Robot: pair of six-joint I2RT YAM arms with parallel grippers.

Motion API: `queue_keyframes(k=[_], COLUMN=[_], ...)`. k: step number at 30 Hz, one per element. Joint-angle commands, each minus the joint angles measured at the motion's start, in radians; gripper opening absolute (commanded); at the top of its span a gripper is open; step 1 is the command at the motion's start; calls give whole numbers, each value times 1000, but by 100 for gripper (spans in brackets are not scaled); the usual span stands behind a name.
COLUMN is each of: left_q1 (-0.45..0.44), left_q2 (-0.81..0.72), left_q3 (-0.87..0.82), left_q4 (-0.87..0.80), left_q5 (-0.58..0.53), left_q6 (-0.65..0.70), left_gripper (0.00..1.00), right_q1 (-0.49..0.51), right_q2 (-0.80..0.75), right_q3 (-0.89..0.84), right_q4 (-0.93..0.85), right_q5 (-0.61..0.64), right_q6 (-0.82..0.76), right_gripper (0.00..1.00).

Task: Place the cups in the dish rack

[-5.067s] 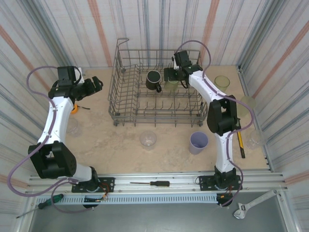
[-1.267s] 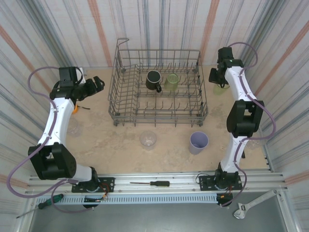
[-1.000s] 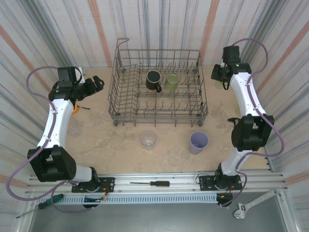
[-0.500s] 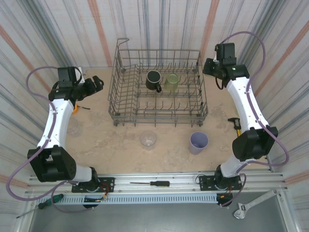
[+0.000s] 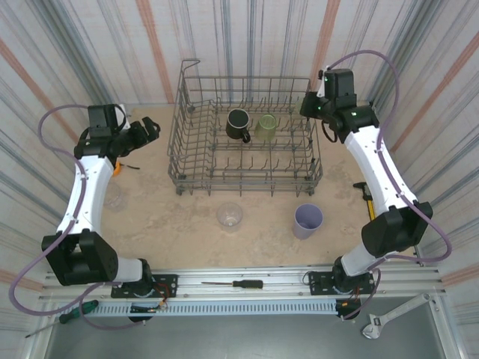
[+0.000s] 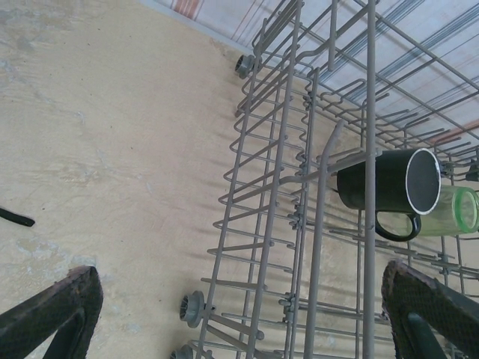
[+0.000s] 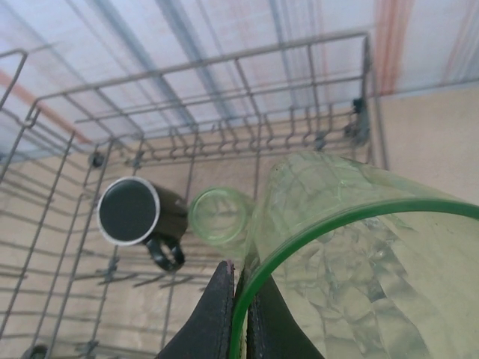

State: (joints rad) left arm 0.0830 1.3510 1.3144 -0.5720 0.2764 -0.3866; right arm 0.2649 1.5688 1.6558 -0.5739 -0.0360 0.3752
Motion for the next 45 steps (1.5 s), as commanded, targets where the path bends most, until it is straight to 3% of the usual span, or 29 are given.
queue_keyframes(k=[1, 9, 17, 26, 33, 45], left_q1=[-2, -7, -25, -172, -268, -409], left_q2=[-30, -28, -38, 7, 39, 172], left_q3=[-10, 27, 98, 180, 184, 197], left_q4=[15, -13, 2, 23, 98, 266], left_q5=[-18, -25, 119, 99, 64, 58], left_q6=[-8, -52, -194, -301, -395, -553], left_gripper=[99, 99, 99, 99, 99, 99], right_q1=[10, 20, 19, -35, -115, -154], right_q2=[-51, -89, -130, -146, -141, -131], right_q3=[-16, -128, -222, -285, -380, -472], right_q4=[86, 181, 267, 418, 679, 947], right_q5=[-65, -240, -373, -595, -766, -877], right_q6=[38, 95, 113, 200, 412, 584], right_gripper=[0, 0, 0, 0, 0, 0])
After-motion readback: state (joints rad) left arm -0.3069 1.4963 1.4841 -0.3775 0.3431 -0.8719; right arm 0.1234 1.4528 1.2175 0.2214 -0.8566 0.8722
